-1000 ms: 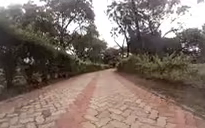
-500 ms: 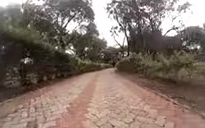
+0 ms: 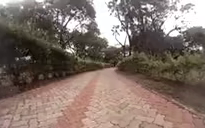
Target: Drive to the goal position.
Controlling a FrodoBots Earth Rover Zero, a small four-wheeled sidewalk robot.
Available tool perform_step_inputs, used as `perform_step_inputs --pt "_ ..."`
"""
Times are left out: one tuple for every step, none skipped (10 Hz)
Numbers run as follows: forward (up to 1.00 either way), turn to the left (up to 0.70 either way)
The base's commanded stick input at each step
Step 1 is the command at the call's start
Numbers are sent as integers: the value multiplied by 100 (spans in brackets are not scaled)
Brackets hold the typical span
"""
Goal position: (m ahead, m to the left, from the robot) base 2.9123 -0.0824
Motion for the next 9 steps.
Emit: perform_step_inputs --pt "70 0" --pt "70 0" --pt "70 0" --pt "70 0" --pt "70 0" --pt "70 0" --pt "70 0" --pt "70 0" --pt "70 0"
